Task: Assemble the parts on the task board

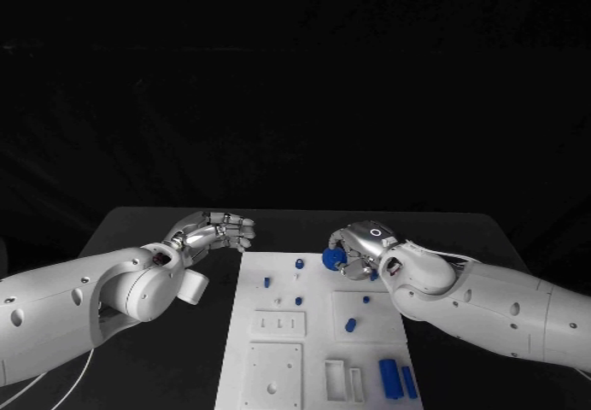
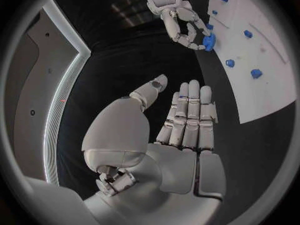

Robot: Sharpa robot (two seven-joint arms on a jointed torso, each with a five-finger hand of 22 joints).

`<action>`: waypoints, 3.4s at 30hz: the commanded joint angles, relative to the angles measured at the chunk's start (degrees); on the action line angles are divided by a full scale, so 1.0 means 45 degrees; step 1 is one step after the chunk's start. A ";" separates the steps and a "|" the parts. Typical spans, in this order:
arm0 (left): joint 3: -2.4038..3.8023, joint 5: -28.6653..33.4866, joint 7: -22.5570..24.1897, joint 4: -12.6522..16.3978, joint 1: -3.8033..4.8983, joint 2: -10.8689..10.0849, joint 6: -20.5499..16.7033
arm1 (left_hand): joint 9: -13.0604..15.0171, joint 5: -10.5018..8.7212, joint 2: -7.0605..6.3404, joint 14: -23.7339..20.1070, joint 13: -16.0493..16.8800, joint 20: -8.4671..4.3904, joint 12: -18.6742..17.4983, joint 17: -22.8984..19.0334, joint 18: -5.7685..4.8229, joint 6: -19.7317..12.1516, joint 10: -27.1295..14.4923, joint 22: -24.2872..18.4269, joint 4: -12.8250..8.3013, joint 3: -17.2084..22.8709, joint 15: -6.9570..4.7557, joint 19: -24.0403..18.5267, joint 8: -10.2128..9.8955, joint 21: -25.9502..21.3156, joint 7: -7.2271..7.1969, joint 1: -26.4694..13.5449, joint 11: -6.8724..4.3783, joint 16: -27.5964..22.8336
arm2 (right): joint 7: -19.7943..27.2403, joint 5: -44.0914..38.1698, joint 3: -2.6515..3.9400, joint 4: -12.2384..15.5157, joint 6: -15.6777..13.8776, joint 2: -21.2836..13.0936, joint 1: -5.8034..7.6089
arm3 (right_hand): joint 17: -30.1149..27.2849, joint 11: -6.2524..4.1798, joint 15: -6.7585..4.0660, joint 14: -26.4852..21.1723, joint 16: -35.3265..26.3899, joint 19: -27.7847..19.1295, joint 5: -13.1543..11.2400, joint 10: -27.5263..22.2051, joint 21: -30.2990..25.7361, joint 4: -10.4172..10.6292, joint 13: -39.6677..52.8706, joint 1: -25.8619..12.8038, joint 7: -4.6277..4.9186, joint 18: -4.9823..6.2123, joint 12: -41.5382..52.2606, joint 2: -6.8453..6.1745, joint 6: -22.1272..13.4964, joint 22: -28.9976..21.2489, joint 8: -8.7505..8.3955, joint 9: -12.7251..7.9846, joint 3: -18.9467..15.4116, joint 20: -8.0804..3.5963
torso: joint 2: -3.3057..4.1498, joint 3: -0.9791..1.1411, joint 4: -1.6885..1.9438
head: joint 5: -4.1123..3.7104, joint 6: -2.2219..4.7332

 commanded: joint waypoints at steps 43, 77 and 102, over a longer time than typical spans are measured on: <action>0.0013 0.0048 0.0051 -0.0061 0.0018 0.0354 0.0196 | -0.0023 -0.0045 0.0002 -0.0041 0.0036 -0.0024 -0.0103 0.0020 0.0142 -0.0063 -0.0075 0.0198 -0.0058 0.0065 0.0055 -0.0077 -0.0012 0.0093 0.0052 -0.0185 -0.0014 -0.0078 | -0.0553 -0.0740 -0.0579 -0.1784 -0.0250 0.2813 -0.0659 | 0.0068 0.0124 0.0031 -0.0014 -0.0121 0.0033 -0.0055 -0.0335 0.0068 0.0301 0.0573 -0.0027 0.0310 0.0528 -0.0340 -0.0516 0.0714 0.0219 -0.0205 0.0289 0.0003 -0.0059 | 0.0048 -0.0014 0.0066 | 0.0061 0.0001; 0.0012 0.0081 0.0016 -0.0122 0.0017 0.0358 0.0160 | -0.0068 -0.0040 0.0002 -0.0052 0.0036 -0.0020 -0.0226 0.0041 0.0143 -0.0226 -0.0229 0.0186 0.0009 0.0070 0.0060 -0.0095 -0.0082 0.0108 0.0088 -0.0330 0.0058 -0.0095 | 0.0184 0.1613 -0.0643 -0.1774 0.0457 0.2449 -0.0658 | 0.0386 0.0189 0.0082 -0.0044 -0.0210 0.0018 0.3278 -0.0782 -0.0031 0.0659 0.0262 -0.1693 0.0382 0.0528 -0.0527 -0.0469 -0.1303 0.0206 -0.0991 -0.0076 -0.1482 -0.0052 | 0.0044 -0.0013 0.0059 | 0.0099 -0.0012; 0.0011 0.0081 0.0083 -0.0119 0.0017 0.0200 0.0038 | -0.0066 -0.0038 -0.0006 -0.0049 0.0040 -0.0024 -0.0256 0.0050 0.0151 -0.0217 -0.0263 0.0186 -0.0028 0.0101 0.0056 -0.0101 -0.0067 0.0116 0.0107 -0.0287 0.0073 -0.0095 | 0.3468 0.6523 0.0346 -0.0357 -0.0693 -0.0276 -0.0351 | 0.0547 0.0552 0.0434 -0.0023 -0.0258 0.0085 0.2687 -0.0927 -0.0018 0.0233 0.0134 -0.1186 0.0765 0.0528 -0.0524 -0.0213 -0.1218 0.0205 -0.0798 -0.0041 -0.1287 -0.0133 | 0.0037 -0.0011 -0.0006 | 0.0010 0.0120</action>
